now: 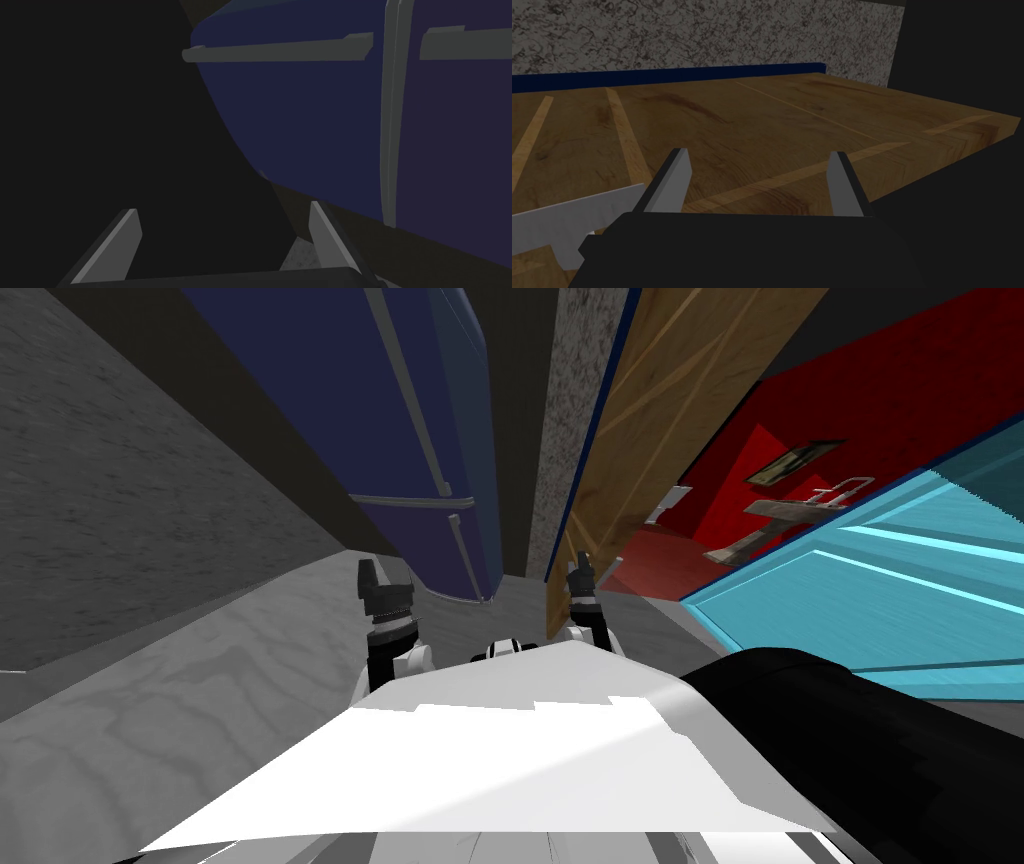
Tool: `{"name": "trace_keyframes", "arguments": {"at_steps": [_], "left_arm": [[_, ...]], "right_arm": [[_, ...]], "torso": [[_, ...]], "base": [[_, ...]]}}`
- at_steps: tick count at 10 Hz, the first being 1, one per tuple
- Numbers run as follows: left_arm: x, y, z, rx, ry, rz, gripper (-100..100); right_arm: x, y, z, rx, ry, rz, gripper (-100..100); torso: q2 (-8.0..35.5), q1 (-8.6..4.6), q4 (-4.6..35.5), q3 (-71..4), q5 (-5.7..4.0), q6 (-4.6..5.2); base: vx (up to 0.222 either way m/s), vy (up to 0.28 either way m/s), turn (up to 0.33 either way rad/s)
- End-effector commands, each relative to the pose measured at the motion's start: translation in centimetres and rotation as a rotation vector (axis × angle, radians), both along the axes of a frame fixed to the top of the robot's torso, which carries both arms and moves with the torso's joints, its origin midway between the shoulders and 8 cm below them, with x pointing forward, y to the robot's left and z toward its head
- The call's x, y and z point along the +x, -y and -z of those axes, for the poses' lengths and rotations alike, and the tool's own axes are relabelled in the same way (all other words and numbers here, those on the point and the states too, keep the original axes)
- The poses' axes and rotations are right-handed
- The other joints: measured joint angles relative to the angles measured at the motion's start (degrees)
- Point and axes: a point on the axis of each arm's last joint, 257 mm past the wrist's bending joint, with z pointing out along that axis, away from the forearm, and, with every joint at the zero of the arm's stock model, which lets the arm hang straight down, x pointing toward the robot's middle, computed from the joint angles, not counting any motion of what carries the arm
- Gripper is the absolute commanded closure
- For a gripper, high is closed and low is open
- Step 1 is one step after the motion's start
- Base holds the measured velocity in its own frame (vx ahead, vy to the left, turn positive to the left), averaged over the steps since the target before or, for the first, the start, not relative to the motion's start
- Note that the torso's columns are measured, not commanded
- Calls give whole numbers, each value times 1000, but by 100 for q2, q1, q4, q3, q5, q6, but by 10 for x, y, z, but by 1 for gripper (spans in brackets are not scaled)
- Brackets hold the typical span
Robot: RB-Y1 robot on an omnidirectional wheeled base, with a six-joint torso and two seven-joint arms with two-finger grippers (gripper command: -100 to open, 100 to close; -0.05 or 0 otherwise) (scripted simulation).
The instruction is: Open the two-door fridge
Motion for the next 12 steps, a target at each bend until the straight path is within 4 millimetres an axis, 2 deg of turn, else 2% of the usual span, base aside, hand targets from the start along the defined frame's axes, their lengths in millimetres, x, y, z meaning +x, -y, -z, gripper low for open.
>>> {"name": "trace_keyframes", "arguments": {"at_steps": [1, 3, 4, 6, 7, 9, 10, 11, 12], "left_arm": [[24, 4, 10, 49, -41, 6, -100], [46, 3, 19, 87, -83, -1, -100], [49, 4, 17, 86, -76, 3, -100], [76, 1, 30, 124, -130, -12, -100], [78, 4, 23, 125, -113, -7, -100], [106, -2, 36, 165, -172, -30, -100], [110, 2, 28, 164, -154, -24, -100], [124, -3, 38, 185, -194, -40, -100], [127, 0, 30, 185, -176, -35, -100]], "right_arm": [[0, 0, 0, 0, 0, 0, 0], [0, 0, 0, 0, 0, 0, 0], [0, 0, 0, 0, 0, 0, 0], [0, 0, 0, 0, 0, 0, 0], [0, 0, 0, 0, 0, 0, 0], [0, 0, 0, 0, 0, 0, 0], [0, 0, 0, 0, 0, 0, 0], [0, 0, 0, 0, 0, 0, 0], [0, 0, 0, 0, 0, 0, 0]], "torso": [[5, -2, 2, 1, 0, -1], [6, -1, 3, 2, 0, 0], [3, -1, 2, 0, 0, -1], [5, 3, 3, 1, 1, 0], [3, -2, 2, 0, 0, -1], [6, 2, 3, 2, 1, 0], [3, -5, 2, 0, -1, 0], [6, 2, 3, 2, 0, -1], [5, 2, 3, 1, 1, 0]], "base": [[16, -48, 7], [22, -52, 5], [18, -47, 4], [23, -50, 5], [18, -42, 6], [22, -53, 6], [19, -47, 4], [23, -46, 6], [19, -37, 3]]}}
